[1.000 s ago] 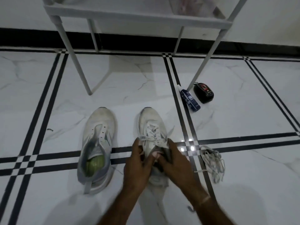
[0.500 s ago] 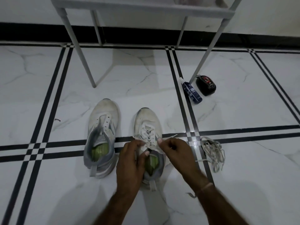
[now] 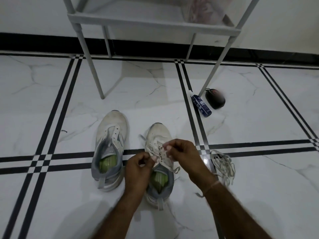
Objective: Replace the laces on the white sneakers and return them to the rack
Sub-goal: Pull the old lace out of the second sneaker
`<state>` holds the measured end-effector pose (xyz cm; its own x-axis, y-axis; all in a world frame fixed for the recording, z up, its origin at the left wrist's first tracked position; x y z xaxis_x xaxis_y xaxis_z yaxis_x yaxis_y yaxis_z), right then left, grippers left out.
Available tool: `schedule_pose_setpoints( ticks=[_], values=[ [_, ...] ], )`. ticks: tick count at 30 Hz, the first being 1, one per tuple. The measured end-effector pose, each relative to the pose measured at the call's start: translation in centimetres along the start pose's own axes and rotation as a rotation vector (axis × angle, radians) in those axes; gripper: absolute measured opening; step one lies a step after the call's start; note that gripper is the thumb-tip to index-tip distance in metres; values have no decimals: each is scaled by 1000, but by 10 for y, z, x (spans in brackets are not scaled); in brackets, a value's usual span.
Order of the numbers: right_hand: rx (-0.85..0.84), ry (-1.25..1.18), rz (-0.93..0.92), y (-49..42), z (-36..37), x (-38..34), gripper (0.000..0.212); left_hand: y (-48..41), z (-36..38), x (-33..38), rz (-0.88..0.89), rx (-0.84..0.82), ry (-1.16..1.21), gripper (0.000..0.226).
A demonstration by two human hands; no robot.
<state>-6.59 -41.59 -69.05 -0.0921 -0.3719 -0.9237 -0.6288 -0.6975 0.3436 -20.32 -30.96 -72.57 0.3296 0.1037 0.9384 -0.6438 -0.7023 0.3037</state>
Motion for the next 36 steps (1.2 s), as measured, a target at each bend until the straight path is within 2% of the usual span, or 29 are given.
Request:
schedule_pose_setpoints(
  ticks=[4,11,15,16,20,23,24,26,28,29,31,32,34,36],
  values=[
    [-35,97,39,11,6,17,5,-2,2,1,-116,-66,152,29],
    [-76,247,12,6,14,14,10,5,2,-2,-150,-90,206,34],
    [-74,-213,204,13,11,16,23,3,-1,-5,-175,-65,242,27],
    [-79,-265,227,15,11,16,22,2,-1,-6,-180,-67,253,26],
    [-62,-357,211,16,6,13,17,0,-4,-1,-217,-68,253,19],
    [79,-847,109,10,-18,-1,8,-6,-12,17,-286,-34,452,22],
    [129,-896,65,8,-29,-3,6,-10,-15,23,-301,-32,529,22],
    [176,-741,41,6,-42,0,13,-19,-19,38,-296,-38,694,20],
    [166,-411,102,10,-35,11,25,-31,-25,48,-258,-22,909,22],
    [143,-284,138,14,-28,18,30,-36,-27,50,-217,-11,936,26],
    [71,-202,189,22,-9,30,32,-38,-31,46,-157,38,690,27],
    [37,-192,195,26,-2,33,31,-34,-29,40,-157,52,535,21],
    [-10,-128,135,28,7,32,25,-19,-18,23,-173,14,356,10],
    [-31,-39,38,28,10,26,18,-3,-7,10,-156,-58,218,15]
  ],
)
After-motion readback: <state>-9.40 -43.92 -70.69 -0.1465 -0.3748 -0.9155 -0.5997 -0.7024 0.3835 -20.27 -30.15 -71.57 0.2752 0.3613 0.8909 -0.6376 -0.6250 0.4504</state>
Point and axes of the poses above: each hand's wrist, its own y-axis away from the middle knuckle, its own z-axis out of the palm, x = y × z, the point moved 3 cm from there along -y, towards the middle knuckle, and after that the axes turned 5 degrees about -x, right-handed, at the moved point
